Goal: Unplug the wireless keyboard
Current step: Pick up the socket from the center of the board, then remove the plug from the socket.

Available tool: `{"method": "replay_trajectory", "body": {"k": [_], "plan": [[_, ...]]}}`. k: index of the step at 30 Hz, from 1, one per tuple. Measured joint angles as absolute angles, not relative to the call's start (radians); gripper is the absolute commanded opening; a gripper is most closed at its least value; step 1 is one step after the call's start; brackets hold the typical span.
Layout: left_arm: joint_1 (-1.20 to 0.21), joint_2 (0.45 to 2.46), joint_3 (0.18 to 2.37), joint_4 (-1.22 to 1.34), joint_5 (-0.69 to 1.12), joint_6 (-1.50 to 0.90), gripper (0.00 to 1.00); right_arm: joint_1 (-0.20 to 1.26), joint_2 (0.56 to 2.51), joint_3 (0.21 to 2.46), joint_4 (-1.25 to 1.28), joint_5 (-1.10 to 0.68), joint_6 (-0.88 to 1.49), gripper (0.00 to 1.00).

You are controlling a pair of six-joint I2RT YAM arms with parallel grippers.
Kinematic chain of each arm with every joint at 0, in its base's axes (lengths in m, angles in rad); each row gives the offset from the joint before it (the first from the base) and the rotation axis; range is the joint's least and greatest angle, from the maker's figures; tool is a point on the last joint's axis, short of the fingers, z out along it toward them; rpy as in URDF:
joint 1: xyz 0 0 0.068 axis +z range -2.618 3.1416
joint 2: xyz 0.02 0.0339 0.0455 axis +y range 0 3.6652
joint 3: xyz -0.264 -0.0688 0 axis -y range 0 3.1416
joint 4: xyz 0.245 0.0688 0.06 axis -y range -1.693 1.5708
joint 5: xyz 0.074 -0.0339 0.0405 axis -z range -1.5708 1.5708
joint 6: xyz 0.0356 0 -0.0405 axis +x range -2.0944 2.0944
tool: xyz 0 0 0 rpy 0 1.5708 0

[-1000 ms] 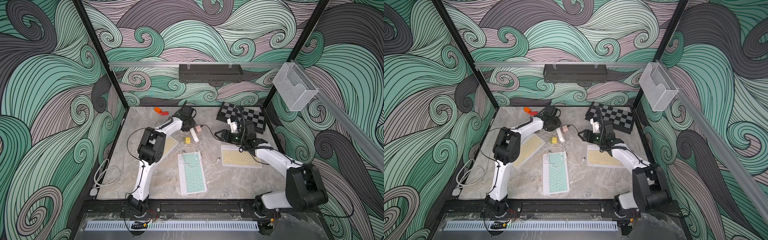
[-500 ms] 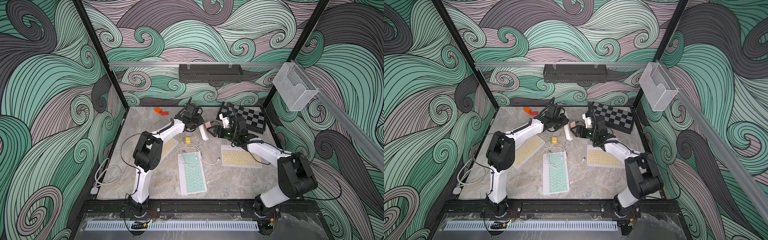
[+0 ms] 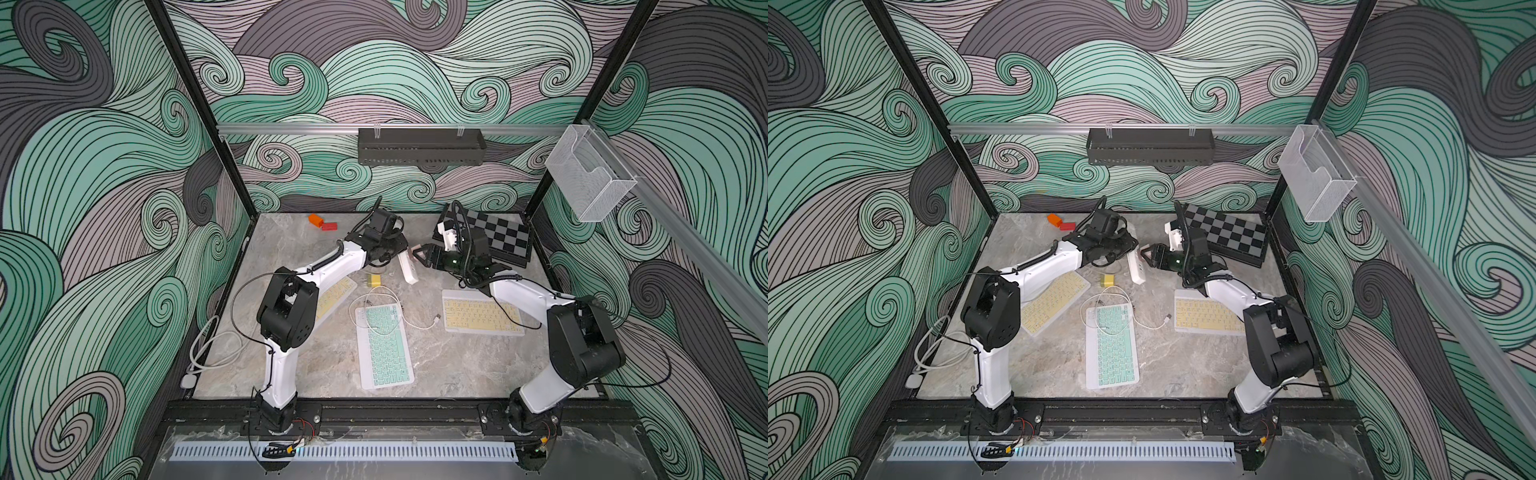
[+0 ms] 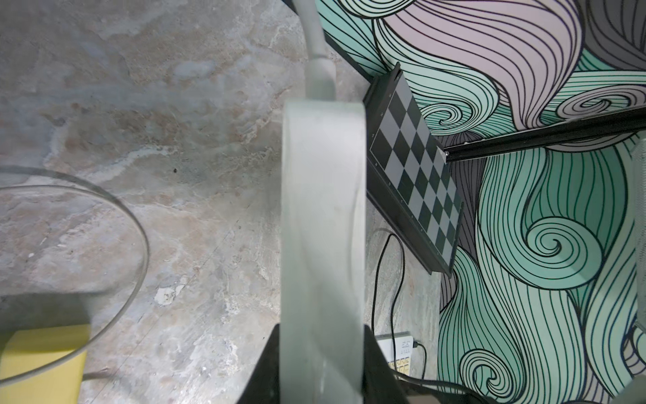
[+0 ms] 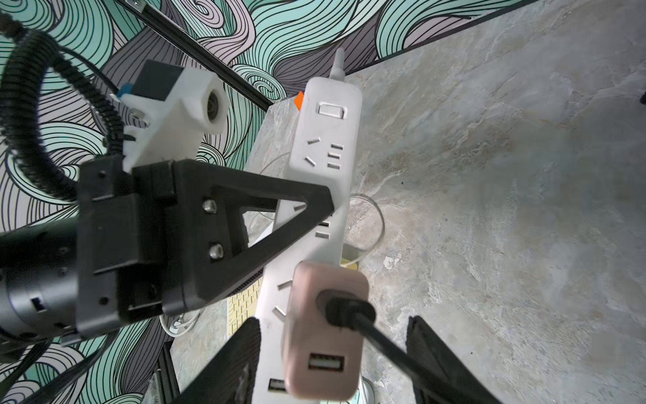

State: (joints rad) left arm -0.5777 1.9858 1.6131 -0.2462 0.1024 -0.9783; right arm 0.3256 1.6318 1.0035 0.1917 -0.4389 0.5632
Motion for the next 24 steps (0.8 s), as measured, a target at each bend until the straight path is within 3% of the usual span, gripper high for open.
{"method": "replay_trajectory", "body": {"k": [16,23,24], "plan": [[-0.592,1.986,1.614,-0.245,0.120,-0.977,0.00,0.331,1.638,1.004,0.204,-0.445,0.582,0.25],[-0.593,1.986,1.615,-0.244,0.120,-0.976,0.00,0.329,1.638,1.004,0.202,-0.443,0.580,0.00],[-0.593,1.986,1.615,-0.244,0.120,-0.976,0.00,0.329,1.638,1.004,0.202,-0.444,0.580,0.00]]}}
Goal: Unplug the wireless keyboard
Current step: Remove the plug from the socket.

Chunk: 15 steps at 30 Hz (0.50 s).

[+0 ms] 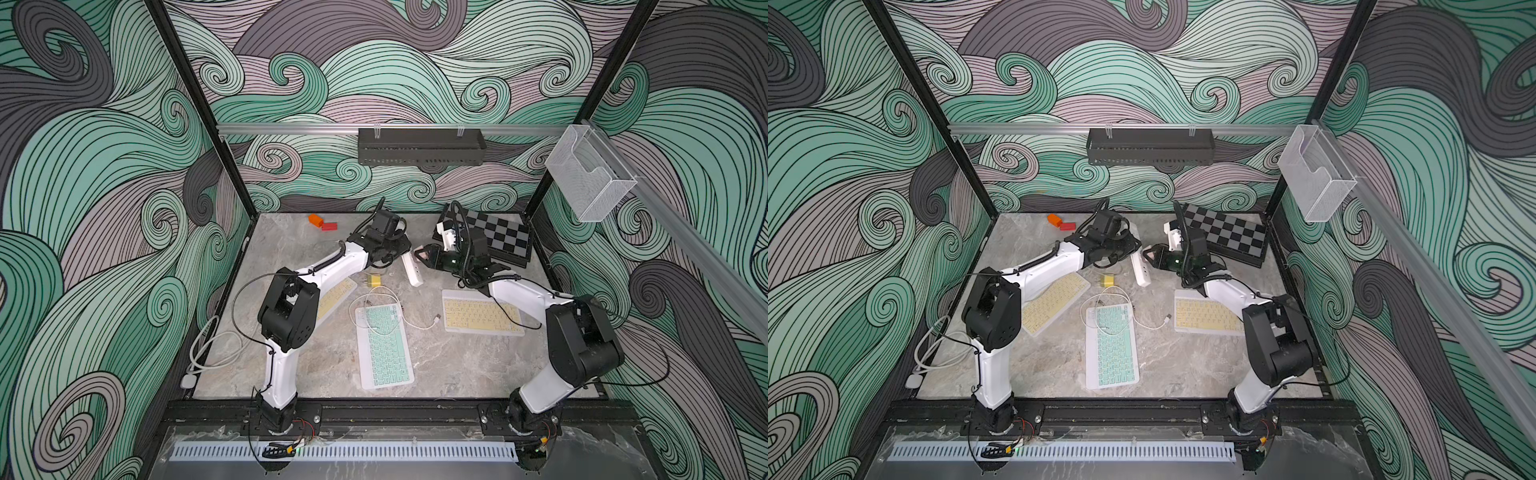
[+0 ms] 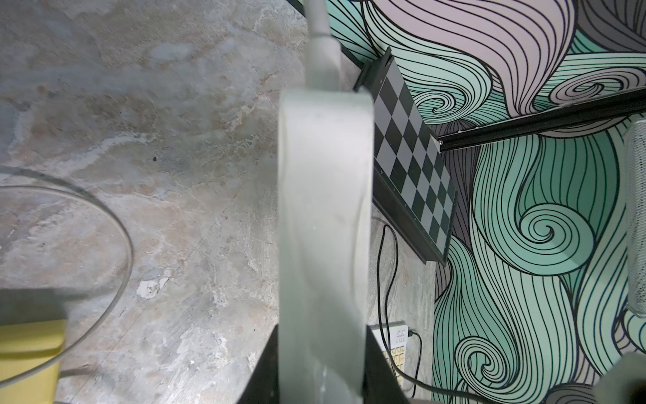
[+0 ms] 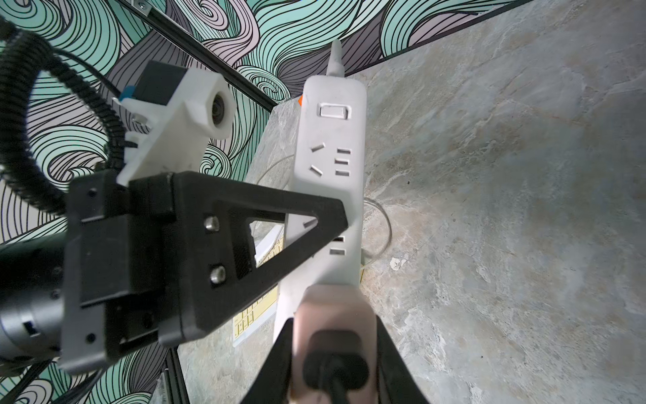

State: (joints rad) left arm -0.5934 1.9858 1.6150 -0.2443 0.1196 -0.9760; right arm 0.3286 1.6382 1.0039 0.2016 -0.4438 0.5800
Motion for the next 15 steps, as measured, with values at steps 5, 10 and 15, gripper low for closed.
{"method": "replay_trajectory", "body": {"k": [5,10,15], "plan": [[-0.602,1.982,1.604,-0.234,0.086,-0.978,0.00,0.318,1.638,1.001,0.204,-0.448,0.580,0.00],[-0.612,1.949,1.539,-0.181,0.047,-1.003,0.00,0.297,1.628,0.964,0.239,-0.491,0.618,0.00],[-0.628,1.903,1.481,-0.128,0.032,-1.050,0.00,0.283,1.571,0.901,0.300,-0.507,0.643,0.00]]}}
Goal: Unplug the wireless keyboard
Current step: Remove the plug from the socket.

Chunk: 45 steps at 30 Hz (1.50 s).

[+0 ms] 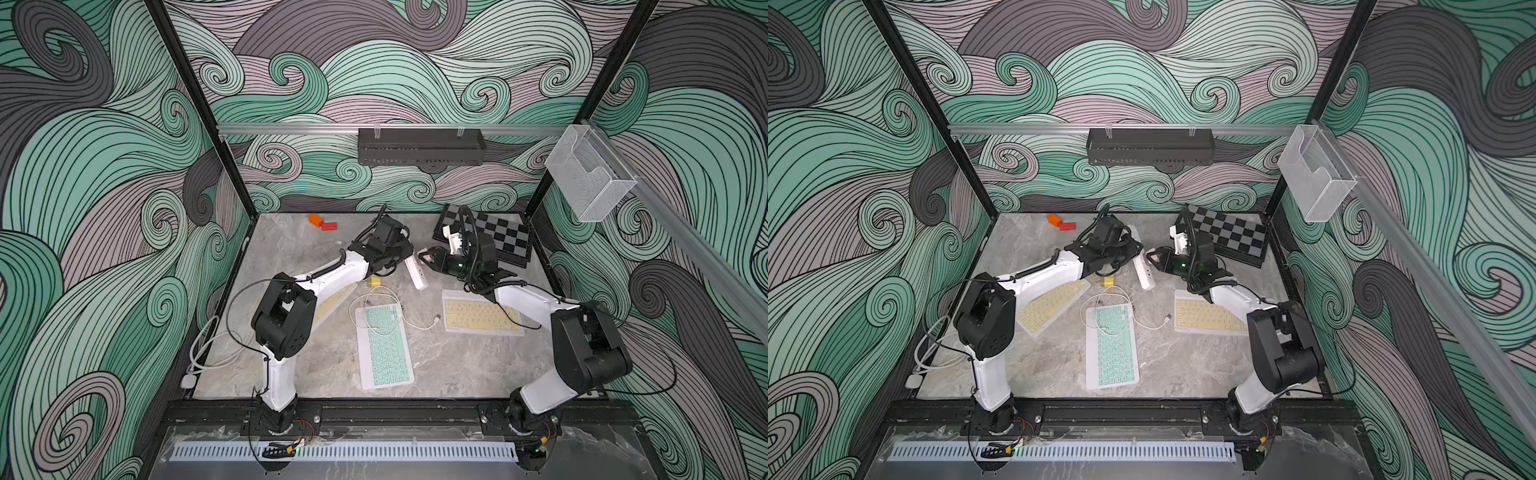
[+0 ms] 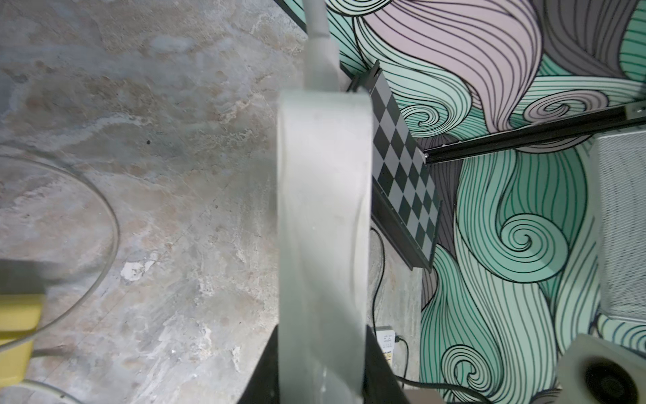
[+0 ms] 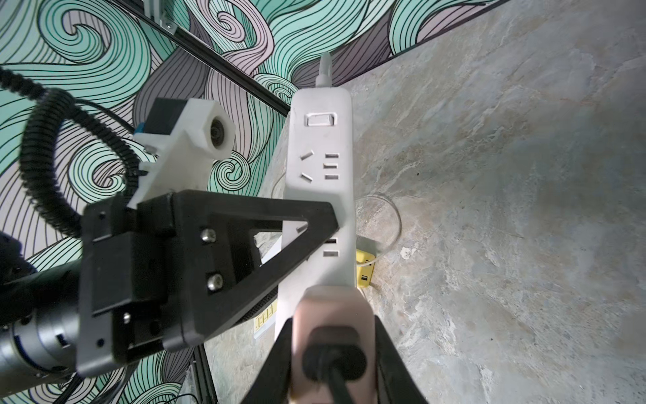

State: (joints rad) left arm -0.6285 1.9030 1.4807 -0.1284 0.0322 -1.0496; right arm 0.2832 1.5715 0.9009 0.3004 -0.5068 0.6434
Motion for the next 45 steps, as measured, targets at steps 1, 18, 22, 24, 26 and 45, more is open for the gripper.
{"method": "replay_trajectory", "body": {"k": [1,18,22,24,26,45], "plan": [[-0.631,1.889,1.469,-0.120,0.032,-1.062,0.00,0.283,1.555,0.888,0.315,-0.504,0.642,0.00],[-0.628,1.863,1.539,-0.142,0.114,-0.970,0.00,0.271,1.459,0.908,0.262,-0.462,0.532,0.00],[-0.623,1.873,1.592,-0.188,0.127,-0.896,0.00,0.258,1.469,0.956,0.200,-0.497,0.529,0.00],[-0.621,1.874,1.598,-0.193,0.130,-0.876,0.00,0.253,1.478,0.971,0.181,-0.514,0.527,0.00],[-0.620,1.875,1.599,-0.203,0.136,-0.862,0.00,0.249,1.484,0.978,0.162,-0.534,0.529,0.00],[-0.615,1.808,1.414,-0.065,0.196,-1.023,0.00,0.239,1.427,0.875,0.213,-0.554,0.449,0.00]]}}
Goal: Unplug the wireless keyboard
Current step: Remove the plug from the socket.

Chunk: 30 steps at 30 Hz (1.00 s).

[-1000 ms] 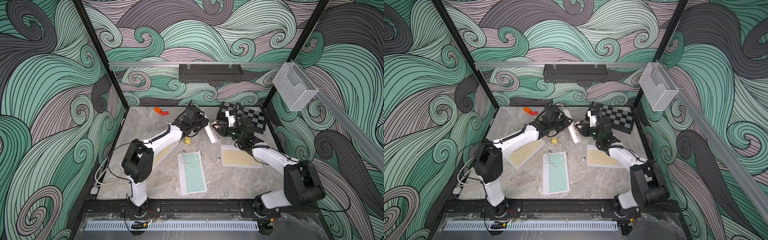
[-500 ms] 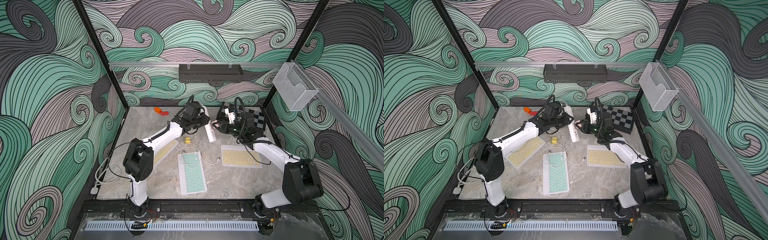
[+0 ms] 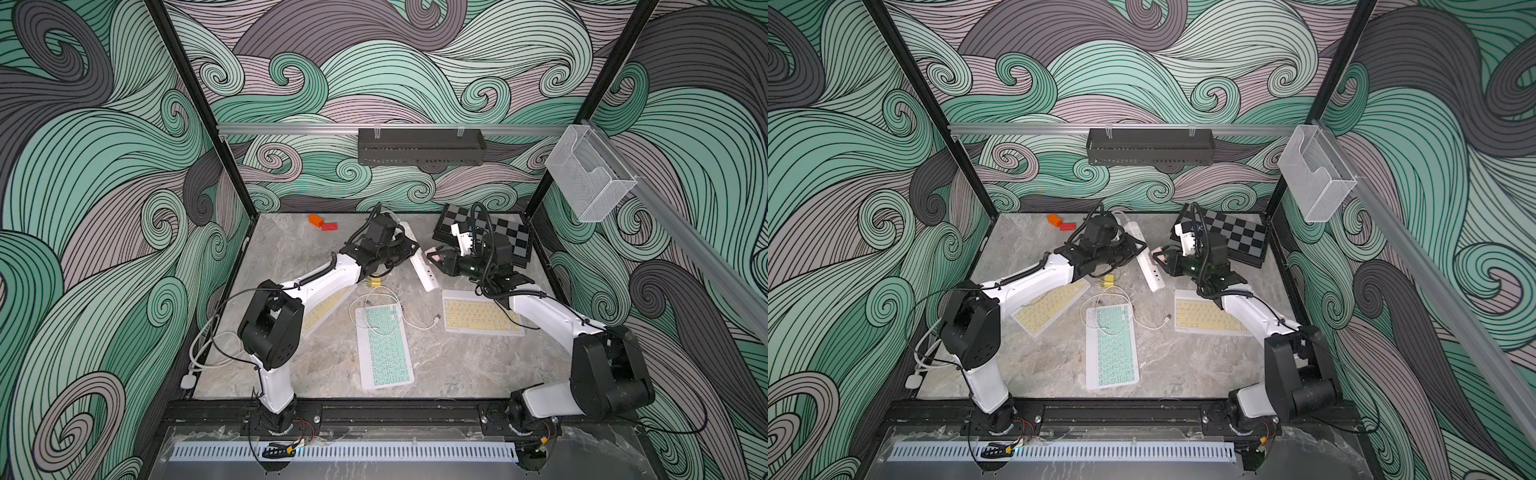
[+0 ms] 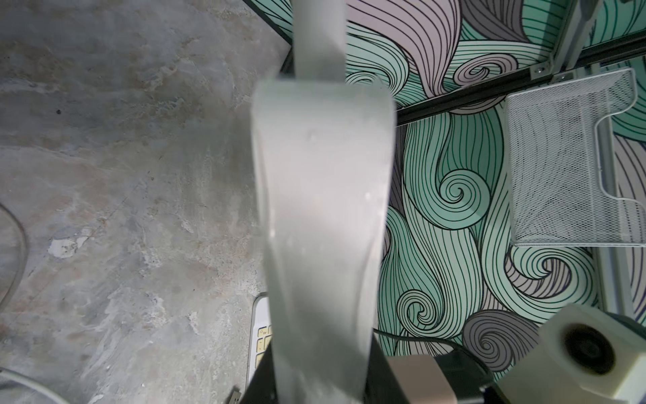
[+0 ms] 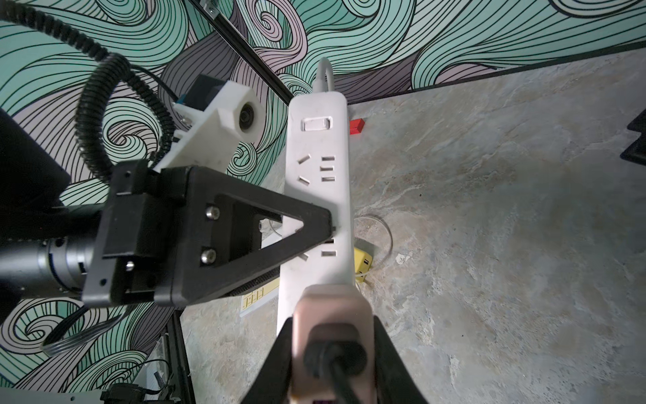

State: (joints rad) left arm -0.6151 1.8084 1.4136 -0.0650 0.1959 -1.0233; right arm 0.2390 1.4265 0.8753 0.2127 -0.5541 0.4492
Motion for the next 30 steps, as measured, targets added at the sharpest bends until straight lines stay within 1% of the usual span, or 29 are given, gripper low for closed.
{"method": "replay_trajectory", "body": {"k": [4,6,10,14,21,30], "plan": [[-0.611,1.797,1.413,-0.071,0.196,-1.010,0.00,0.239,1.426,0.877,0.222,-0.564,0.474,0.00],[-0.605,1.797,1.417,-0.116,0.165,-0.974,0.00,0.230,1.424,0.888,0.212,-0.544,0.482,0.00],[-0.535,1.797,1.417,-0.240,0.101,-0.908,0.00,0.144,1.421,0.926,0.196,-0.482,0.495,0.00],[-0.498,1.797,1.418,-0.282,0.060,-0.872,0.00,0.128,1.421,0.949,0.191,-0.469,0.504,0.00],[-0.512,1.816,1.420,-0.236,0.083,-0.866,0.00,0.133,1.421,0.952,0.181,-0.470,0.508,0.00],[-0.488,1.964,1.423,-0.080,0.113,-0.905,0.00,0.133,1.407,0.928,0.178,-0.488,0.527,0.00]]}}
